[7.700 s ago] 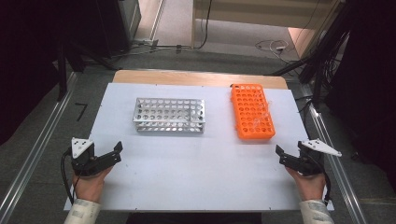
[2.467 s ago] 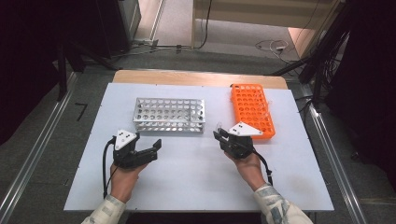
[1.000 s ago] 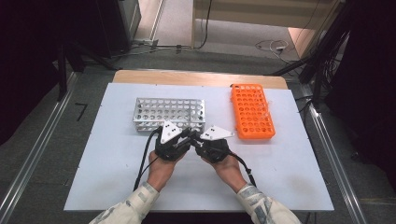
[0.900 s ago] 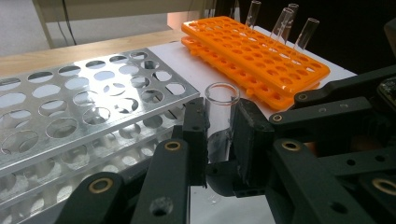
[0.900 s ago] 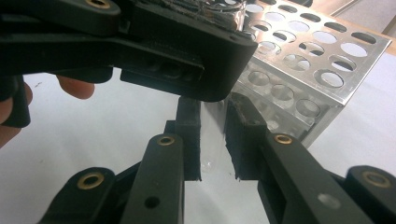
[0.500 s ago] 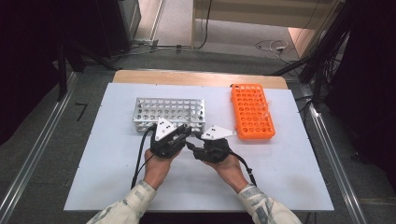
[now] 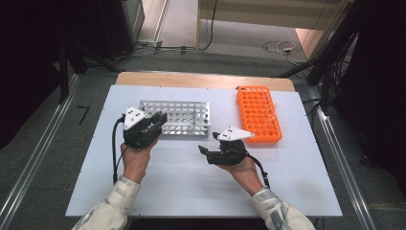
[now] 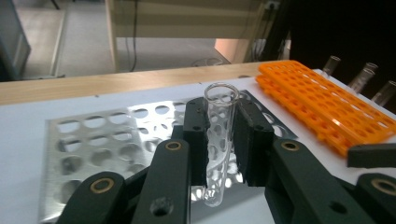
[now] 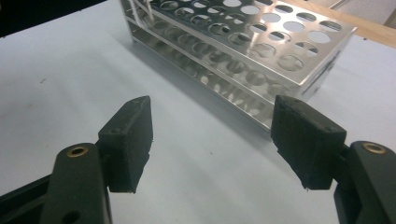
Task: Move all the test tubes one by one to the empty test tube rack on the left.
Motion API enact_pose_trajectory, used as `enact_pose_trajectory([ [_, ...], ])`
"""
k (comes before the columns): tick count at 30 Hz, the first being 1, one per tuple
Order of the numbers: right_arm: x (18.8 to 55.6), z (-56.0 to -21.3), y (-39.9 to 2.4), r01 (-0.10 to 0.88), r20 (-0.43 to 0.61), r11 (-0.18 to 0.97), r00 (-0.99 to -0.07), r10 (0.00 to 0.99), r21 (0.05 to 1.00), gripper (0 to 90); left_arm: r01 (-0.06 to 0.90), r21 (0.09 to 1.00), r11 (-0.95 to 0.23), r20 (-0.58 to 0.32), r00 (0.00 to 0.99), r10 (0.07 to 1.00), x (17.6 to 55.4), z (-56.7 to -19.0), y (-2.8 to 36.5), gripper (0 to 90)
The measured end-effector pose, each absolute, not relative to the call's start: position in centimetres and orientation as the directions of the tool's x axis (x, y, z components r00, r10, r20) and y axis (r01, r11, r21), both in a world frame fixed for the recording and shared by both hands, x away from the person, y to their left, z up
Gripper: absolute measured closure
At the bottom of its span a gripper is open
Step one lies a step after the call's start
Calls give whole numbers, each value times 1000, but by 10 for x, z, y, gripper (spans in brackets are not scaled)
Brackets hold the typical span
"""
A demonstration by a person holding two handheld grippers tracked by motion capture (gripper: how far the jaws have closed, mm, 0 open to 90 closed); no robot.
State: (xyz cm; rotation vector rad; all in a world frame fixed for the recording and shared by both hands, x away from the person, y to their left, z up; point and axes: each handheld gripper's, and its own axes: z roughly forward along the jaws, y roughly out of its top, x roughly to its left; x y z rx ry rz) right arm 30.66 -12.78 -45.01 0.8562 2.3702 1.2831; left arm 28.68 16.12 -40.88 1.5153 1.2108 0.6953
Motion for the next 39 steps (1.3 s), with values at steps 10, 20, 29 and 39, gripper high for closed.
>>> enact_pose_trajectory([
  [10, 309, -447, -145, 369, 9, 404, -748, 664, 837, 283, 298, 953, 57, -122, 203, 971, 291, -398, 203, 756],
  [20, 311, -447, -154, 385, 18, 387, -729, 684, 838, 285, 303, 952, 42, -88, 140, 986, 301, -413, 210, 755],
  [29, 312, -448, -155, 386, 14, 390, -726, 687, 836, 286, 304, 953, 17, -55, 117, 992, 307, -427, 207, 754],
  [39, 312, -449, -154, 387, 12, 394, -727, 687, 834, 286, 342, 939, -9, -29, 106, 994, 310, -444, 201, 753],
])
